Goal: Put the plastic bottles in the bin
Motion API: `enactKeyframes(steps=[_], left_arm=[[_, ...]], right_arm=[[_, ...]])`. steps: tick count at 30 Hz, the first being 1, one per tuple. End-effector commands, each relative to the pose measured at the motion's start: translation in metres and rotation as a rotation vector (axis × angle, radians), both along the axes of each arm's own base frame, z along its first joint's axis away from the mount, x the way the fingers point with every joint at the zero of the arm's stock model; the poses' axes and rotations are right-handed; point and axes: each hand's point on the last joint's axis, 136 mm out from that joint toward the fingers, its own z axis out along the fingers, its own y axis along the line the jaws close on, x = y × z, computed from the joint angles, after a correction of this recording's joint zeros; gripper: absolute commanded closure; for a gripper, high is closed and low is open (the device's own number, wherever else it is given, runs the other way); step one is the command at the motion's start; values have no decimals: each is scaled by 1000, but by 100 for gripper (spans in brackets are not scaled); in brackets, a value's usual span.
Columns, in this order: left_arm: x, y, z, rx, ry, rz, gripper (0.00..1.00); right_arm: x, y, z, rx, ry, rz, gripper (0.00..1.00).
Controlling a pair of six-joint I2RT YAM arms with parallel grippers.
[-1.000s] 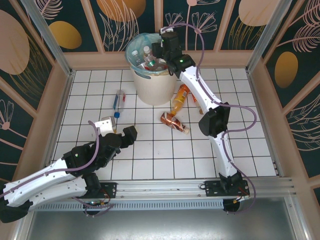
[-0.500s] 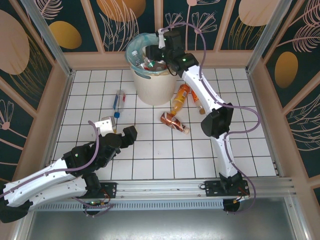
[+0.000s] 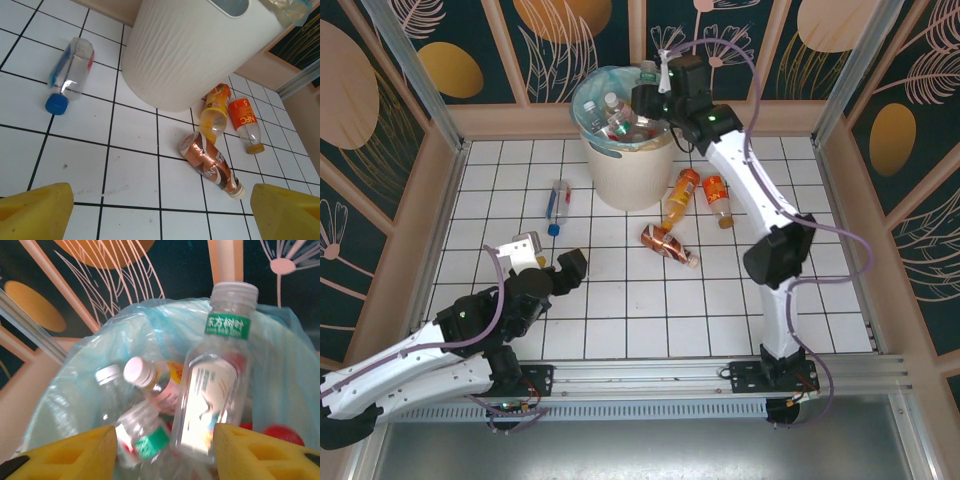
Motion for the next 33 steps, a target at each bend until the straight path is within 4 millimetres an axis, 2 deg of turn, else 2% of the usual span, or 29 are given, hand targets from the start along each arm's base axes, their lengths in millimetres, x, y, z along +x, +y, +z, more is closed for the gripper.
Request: enactKeyframes(steps=[1,4,6,9,13,15,18,21,24,27,33], left_arm=[[2,8,3,54,-35,18,9],[3,0,2,68,-46,-17,9],[5,-9,1,86,-50,-46,8],[9,-25,0,115,-49,-90,7],[16,-52,-4,159,-39,-151,6],[21,-65,-7,179,-30,-173,5],[26,-82,-13,189,-22,-196,5],[30,-97,-19,173,-10,-216,5],[30,-108,-28,153,26,-231,5],[28,-116,-40,141,72,-249,5],[21,-111,-55,106,131,-240,6]], right_arm=[[-44,-25,46,94,-78,-26,45],[-69,-66,36,79,-125,-116,45],[-83,-98,20,68,-124,-171,44],[-101,-120,-14,39,-87,-125,40],[-140,-101,-72,-43,-10,114,29],[-155,-95,-113,-94,68,186,26],[-167,-93,-167,-148,178,216,26],[-177,-82,-210,-194,256,242,26],[-181,-66,-238,-277,280,259,26],[-181,-49,-257,-329,292,289,23],[-168,-37,-283,-433,299,275,16]])
